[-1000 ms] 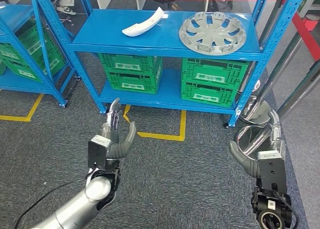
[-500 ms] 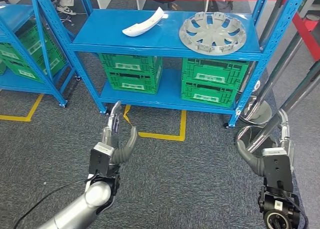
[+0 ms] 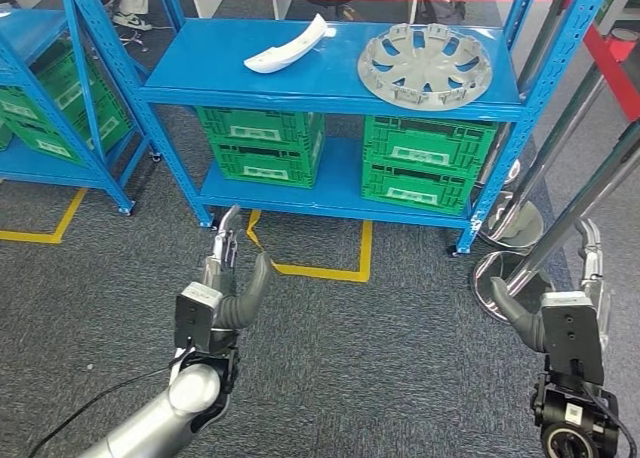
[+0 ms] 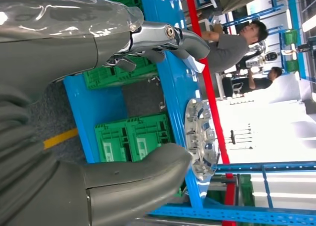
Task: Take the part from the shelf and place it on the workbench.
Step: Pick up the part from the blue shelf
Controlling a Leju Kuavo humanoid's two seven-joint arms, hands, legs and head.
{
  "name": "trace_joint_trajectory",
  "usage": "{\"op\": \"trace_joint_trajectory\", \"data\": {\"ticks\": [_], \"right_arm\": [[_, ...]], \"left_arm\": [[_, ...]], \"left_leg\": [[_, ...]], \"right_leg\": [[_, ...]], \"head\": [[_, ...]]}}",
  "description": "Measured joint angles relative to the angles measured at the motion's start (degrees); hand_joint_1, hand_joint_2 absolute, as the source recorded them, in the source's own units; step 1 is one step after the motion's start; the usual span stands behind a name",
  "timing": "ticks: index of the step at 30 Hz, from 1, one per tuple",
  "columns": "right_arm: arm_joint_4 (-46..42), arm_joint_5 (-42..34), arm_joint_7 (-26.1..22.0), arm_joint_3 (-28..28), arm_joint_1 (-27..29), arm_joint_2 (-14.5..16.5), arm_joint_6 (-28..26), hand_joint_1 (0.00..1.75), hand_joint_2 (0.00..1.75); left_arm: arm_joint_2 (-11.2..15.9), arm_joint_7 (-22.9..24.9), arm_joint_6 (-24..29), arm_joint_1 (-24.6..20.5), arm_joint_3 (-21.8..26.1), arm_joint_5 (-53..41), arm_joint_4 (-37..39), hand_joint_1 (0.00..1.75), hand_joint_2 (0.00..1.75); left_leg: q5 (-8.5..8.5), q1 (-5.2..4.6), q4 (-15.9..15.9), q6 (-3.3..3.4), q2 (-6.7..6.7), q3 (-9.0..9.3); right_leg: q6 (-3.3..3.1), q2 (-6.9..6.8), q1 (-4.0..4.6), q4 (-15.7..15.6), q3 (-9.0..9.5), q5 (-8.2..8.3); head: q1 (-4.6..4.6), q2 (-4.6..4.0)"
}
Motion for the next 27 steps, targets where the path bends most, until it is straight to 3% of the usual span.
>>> {"op": "trace_joint_trajectory", "data": {"ticks": [6,13,17,20,22,25,26,27], "right_arm": [[-0.26,0.23,1.48,-0.94,0.77,-0.57,0.85,0.00,1.75],[-0.36,-1.66,-0.38,-1.45,1.38,-0.57,3.74,0.00,1.75],[-0.52,-2.01,-0.59,-1.46,1.43,-0.57,4.73,0.00,1.75],[-0.75,-2.10,-0.61,-1.46,1.47,-0.57,4.86,0.00,1.75],[-0.96,-2.14,-0.66,-1.48,1.45,-0.57,4.89,0.00,1.75],[-0.98,-2.44,-0.74,-1.50,1.55,-0.57,4.89,0.00,1.75],[-0.98,-2.60,-0.80,-1.50,1.60,-0.57,4.88,0.00,1.75],[-0.98,-2.74,-0.88,-1.48,1.60,-0.57,4.88,0.00,1.75]], "left_arm": [[0.02,0.11,0.00,-0.05,0.00,0.34,-0.01,0.00,0.00],[0.11,0.42,0.00,-0.04,0.00,-0.19,-0.02,0.00,0.00],[0.14,0.74,0.00,-0.03,0.01,-0.24,-0.03,0.00,0.00],[0.16,0.81,0.01,-0.05,0.04,-0.27,-0.16,0.00,0.00],[0.13,0.83,0.01,-0.14,0.06,-0.27,-0.30,0.00,0.00],[0.02,0.83,0.00,-0.09,0.07,-0.22,-0.35,0.00,0.00],[-0.01,0.83,0.00,-0.02,0.07,-0.21,-0.35,0.00,0.00],[-0.01,0.83,0.00,0.03,0.07,-0.19,-0.35,0.00,0.00]], "left_leg": [[-0.10,-0.02,0.11,0.05,0.00,-0.01],[-0.46,-0.07,0.58,0.57,0.00,-0.17],[-0.75,-0.22,0.84,1.11,-0.01,-0.36],[-0.64,-0.02,0.04,1.70,-0.07,0.23],[-0.64,0.37,-0.62,2.12,-0.12,1.09],[-0.99,0.49,-0.75,2.41,-0.22,1.64],[-1.18,0.53,-0.73,2.33,-0.28,1.87],[-1.43,0.61,-0.70,2.15,-0.36,2.22]], "right_leg": [[0.01,0.01,-0.05,-0.03,0.02,0.01],[0.19,-0.02,-0.11,-0.03,0.10,-0.04],[0.81,-0.13,-0.27,-0.11,0.32,0.03],[1.66,0.01,-0.33,0.50,0.40,0.27],[2.04,0.54,-0.44,3.68,-1.16,-1.49],[2.58,1.11,-0.61,14.67,-6.85,-5.97],[2.77,1.13,-0.68,16.61,-8.11,-6.29],[2.87,1.12,-0.79,16.30,-8.28,-5.43]], "head": [[0.00,0.00],[-0.02,0.00],[-0.02,0.00],[-0.02,0.00],[0.23,0.01],[0.67,0.00],[0.69,0.00],[0.70,0.00]]}}
